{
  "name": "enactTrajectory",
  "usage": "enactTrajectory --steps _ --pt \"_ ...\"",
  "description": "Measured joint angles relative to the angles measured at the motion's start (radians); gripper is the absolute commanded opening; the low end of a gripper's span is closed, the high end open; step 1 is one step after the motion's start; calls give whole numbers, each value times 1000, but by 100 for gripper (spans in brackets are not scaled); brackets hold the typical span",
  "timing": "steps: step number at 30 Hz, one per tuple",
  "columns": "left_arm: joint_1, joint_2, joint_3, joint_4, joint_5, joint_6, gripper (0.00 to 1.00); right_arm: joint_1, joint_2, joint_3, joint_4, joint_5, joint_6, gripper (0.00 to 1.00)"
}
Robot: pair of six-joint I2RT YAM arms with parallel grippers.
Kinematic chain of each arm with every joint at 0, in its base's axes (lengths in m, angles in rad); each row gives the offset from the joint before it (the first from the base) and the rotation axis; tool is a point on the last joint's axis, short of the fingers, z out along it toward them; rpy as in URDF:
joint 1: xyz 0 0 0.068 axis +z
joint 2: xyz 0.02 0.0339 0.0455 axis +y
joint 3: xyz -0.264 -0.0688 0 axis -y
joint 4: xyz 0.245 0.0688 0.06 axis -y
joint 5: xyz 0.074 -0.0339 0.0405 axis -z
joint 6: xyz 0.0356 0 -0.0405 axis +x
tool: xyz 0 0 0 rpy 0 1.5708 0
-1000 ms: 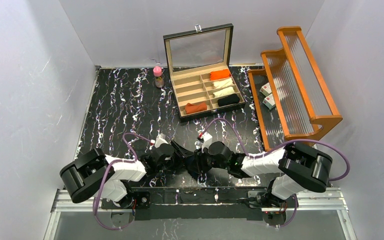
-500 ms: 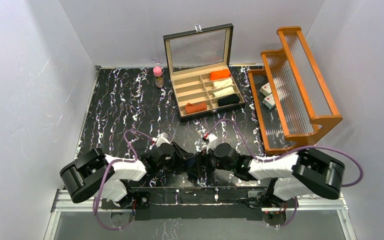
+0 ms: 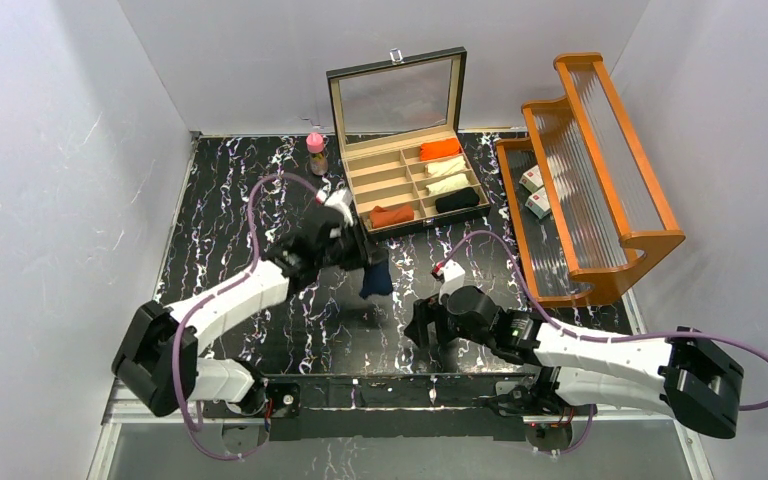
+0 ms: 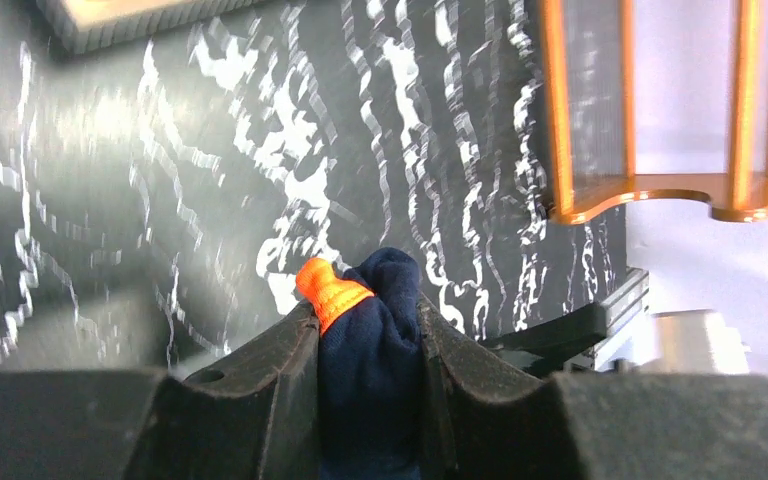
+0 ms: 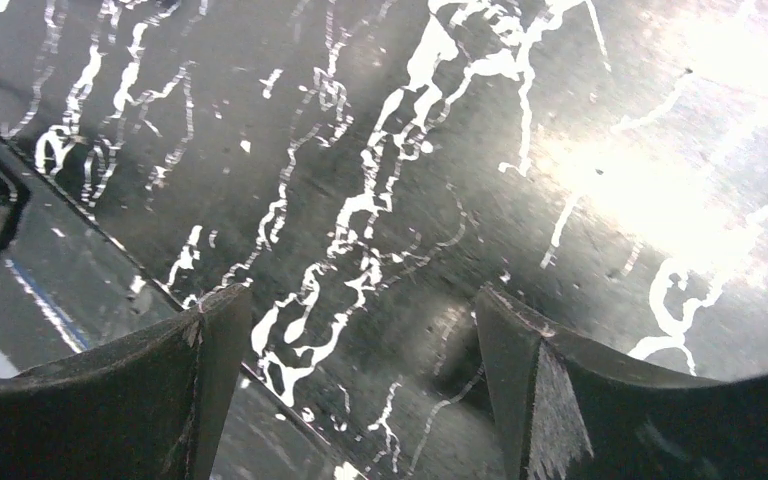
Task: Roll the underwear
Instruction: Pick up the underwear from the center of the board, then place the underwear in the storage box.
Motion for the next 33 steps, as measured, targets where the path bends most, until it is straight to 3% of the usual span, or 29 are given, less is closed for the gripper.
enactTrajectory --steps 7,14,27,33 --pt "84 262 520 -322 149 374 0 -1 -44 0 -92 29 -33 86" --pt "165 579 882 -554 183 642 0 -1 -58 0 -106 32 -75 85" --pt "177 945 1359 -671 271 961 0 -4 -3 13 -108 39 -105 86" --pt "177 1046 1495 -676 279 1069 0 -8 34 36 -117 30 -104 86"
